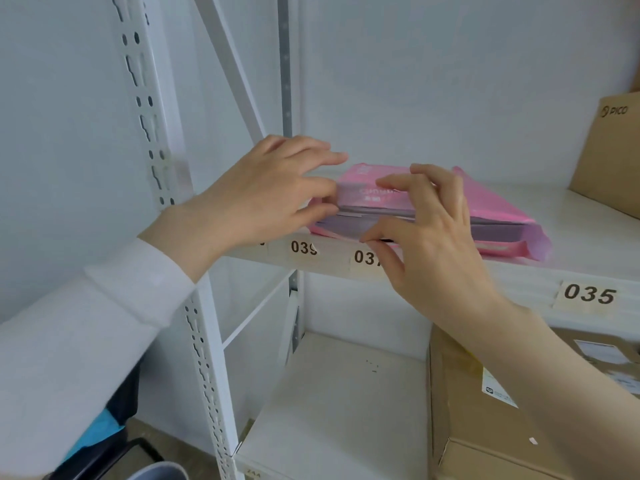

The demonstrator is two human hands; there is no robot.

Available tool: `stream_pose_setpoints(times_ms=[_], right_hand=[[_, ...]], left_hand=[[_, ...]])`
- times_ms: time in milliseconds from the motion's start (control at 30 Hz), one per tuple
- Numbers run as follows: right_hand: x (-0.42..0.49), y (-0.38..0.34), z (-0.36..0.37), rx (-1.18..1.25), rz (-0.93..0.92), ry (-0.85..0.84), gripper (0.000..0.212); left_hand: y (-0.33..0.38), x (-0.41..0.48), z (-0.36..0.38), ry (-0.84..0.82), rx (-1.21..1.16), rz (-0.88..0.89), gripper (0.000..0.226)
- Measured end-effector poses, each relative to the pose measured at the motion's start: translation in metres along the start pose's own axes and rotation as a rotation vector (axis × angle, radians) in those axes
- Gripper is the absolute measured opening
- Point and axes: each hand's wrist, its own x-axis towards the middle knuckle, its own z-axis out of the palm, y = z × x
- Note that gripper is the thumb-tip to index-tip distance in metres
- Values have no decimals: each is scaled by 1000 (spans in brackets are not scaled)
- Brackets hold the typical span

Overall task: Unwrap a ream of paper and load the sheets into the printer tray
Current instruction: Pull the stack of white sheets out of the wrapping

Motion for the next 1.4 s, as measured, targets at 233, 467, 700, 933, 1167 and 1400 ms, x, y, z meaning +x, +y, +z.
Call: stream_pose_setpoints(times_ms=[233,467,700,933,1167,1400], right_hand=[[-13,0,-5,-66,-42,-65,10],[-43,30,-34,-257,-83,171,7],[-50,53,-50,-394,-257,158,20],[-64,50,-58,-431,-231,188,21],[-51,51,-68,-594,-89,160,16],[-23,30,-52,-660,-18,143,16]], left_hand=[[18,-10,9,129,-51,-135,14],[40,-3,14,294,-157,-335,21],[47,1,14,371,-140,-393,18],[50,3,21,383,-88,-256,14],[53,-3,26,247,-36,-140,25],[68,3,24,291,-69,-180,32]])
